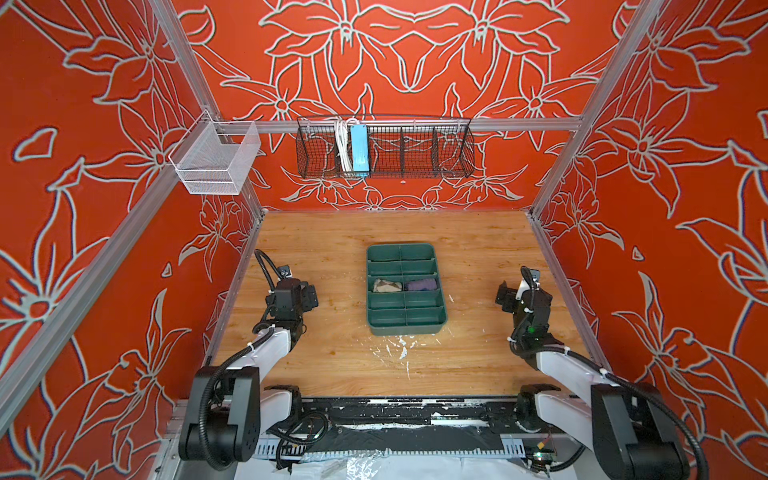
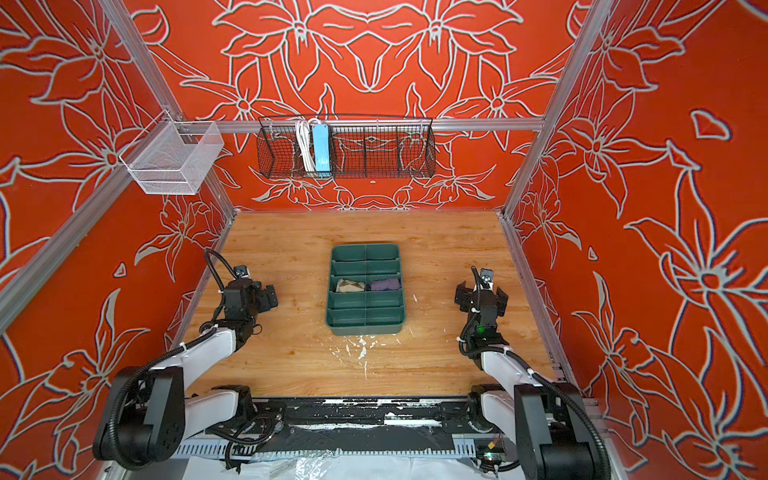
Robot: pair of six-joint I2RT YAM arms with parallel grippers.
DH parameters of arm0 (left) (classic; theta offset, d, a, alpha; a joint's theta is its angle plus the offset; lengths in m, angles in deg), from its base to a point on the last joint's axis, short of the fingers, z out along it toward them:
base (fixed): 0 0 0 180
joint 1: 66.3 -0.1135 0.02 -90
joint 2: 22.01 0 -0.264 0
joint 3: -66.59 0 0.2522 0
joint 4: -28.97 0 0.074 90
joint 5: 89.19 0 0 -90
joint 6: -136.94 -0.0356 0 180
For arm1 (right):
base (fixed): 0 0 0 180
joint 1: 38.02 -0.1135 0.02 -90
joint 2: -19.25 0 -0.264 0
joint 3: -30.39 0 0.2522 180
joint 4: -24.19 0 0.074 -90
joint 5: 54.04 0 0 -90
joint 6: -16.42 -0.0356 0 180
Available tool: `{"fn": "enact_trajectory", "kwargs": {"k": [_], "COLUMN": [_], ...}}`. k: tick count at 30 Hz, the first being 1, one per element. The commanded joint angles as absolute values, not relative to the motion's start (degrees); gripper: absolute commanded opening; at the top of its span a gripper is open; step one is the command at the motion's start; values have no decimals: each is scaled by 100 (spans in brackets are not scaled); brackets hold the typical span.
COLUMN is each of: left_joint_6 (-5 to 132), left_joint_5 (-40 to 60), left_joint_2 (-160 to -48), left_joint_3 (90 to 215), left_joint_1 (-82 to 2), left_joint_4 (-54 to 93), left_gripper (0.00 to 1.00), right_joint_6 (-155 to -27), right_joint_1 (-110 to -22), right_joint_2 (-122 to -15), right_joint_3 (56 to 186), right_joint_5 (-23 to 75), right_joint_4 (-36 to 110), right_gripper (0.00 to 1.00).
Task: Roll the socks
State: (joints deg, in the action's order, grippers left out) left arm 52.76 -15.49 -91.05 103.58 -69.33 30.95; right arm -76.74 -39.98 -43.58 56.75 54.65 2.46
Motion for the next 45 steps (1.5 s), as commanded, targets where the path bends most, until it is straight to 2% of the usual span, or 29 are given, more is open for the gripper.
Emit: {"fn": "enact_trajectory", "kwargs": {"k": [1,3,5,7,9,11,14,19,22,35,38,45], "left_joint_6": [5175,4879,4736,4531,4224,4232,4431,4562,4764,4755,4755,4755], "left_joint_5": [-693,37,296,719,1250,1253,1155,1159,720,652,652,652], "left_joint_2": [-9156,-9106,-9259,-9534,-9826,-9797,-9903,-9960,-9999,-9945,-9945,-9950], "left_joint_3": [10428,9982,9726,9741,9869,10051,10192,10227,10295,10242,10238,10246], "left_joint_1": [-6981,-6965,-6943,-6933,-6893,-6920,-7045,-7161,-7157,-7120,-7122,-7117], "left_joint_4": [3700,4513,5002,5171,5218,4820,4675,4705,4620,4686,4683,4682], "left_gripper": [97,97,97,97,98,97,98,97,97,97,97,97], "right_joint_6": [-7234,-6976,-6800,-6842,-6771,-6851,-6913,-6944,-7023,-7130,-7271,-7254], "right_joint_1": [-3978,-3972,-3978,-3971,-3969,-3961,-3910,-3906,-3890,-3890,-3890,-3907], "right_joint_2": [-4918,-5357,-5842,-6188,-5977,-6152,-6113,-6161,-6168,-6158,-6180,-6170], "right_joint_3": [5757,5877,5836,5766,5878,5874,6109,6112,6198,6269,6341,6334], "right_joint_5": [3872,3213,2776,2704,2719,2716,2845,2866,3025,3284,3673,3670], "right_joint_4": [-674,-785,-1226,-1757,-1220,-1494,-937,-1036,-893,-732,-620,-626], "right_gripper": [97,98,97,98,98,98,98,98,98,98,98,98]}}
